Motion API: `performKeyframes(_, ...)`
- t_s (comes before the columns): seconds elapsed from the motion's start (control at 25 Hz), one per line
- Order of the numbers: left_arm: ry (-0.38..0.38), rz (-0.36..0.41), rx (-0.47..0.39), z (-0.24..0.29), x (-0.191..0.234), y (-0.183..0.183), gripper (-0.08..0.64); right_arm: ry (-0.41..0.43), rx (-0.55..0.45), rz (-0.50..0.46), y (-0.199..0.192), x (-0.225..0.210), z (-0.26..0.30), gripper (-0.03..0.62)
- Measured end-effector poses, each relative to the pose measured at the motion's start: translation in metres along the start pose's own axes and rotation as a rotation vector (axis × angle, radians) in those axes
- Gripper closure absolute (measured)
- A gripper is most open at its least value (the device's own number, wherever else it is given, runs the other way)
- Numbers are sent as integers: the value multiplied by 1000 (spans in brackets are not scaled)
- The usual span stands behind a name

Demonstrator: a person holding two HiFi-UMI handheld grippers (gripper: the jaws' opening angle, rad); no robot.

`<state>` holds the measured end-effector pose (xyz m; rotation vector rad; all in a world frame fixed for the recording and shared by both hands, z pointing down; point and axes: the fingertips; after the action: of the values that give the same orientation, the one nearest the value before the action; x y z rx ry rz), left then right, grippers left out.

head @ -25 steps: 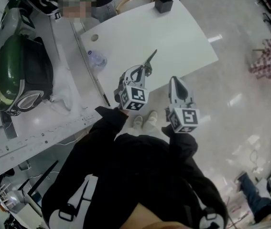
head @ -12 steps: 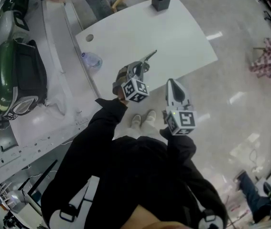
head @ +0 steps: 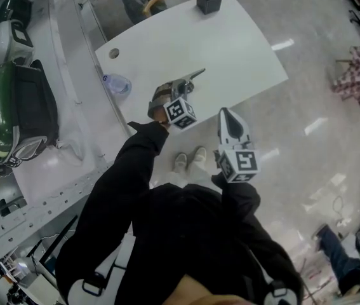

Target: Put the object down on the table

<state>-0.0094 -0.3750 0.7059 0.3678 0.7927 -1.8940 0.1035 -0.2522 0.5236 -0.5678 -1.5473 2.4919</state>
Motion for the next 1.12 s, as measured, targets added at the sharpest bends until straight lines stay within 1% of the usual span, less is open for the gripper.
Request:
performKeyframes(0.12,4,62,28,18,-5,-4,557,-9,7,-2,-4,-5,3,591)
performKeyframes(0.24,29,103,18,21,-1,4,557,14,8,6,-4,-2,4,591)
performKeyframes(0.32,30,119,29,27,-4,5,557,19,14,11,-4,-1,4,591)
performKeyframes(0.48,36,145,38,37,-9,7,557,0,24,6,-8,-7,5,591)
performKeyframes(0.56,38,158,46,41,-10,8,557,12,28,10,-9,-5,6,591)
performKeyframes(0.76,-33,211,95,49,-27,2,555,-9,33,0,-14,-11,6,591)
performKeyframes(0.84,-37,224,108,52,-30,0,555,3,36,7,-14,-8,6,591)
performKeyframes(0.92,-43,218,106,53,-31,1,555,14,43,15,-15,-6,6,591)
performKeyframes(1.0,-42,211,104,53,-31,2,555,13,46,14,-17,-7,5,591)
performKeyframes(1.12,-55,230,123,55,-36,-3,555,7,43,16,-16,-8,5,591)
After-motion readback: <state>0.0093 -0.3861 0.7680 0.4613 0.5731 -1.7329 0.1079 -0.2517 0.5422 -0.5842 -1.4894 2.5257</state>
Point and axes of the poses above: the fingertips, and each gripper's own axes: z forward along the fingers, x to its left, y out of its top, and after that the axes turned 7 degrees about x, right-handed
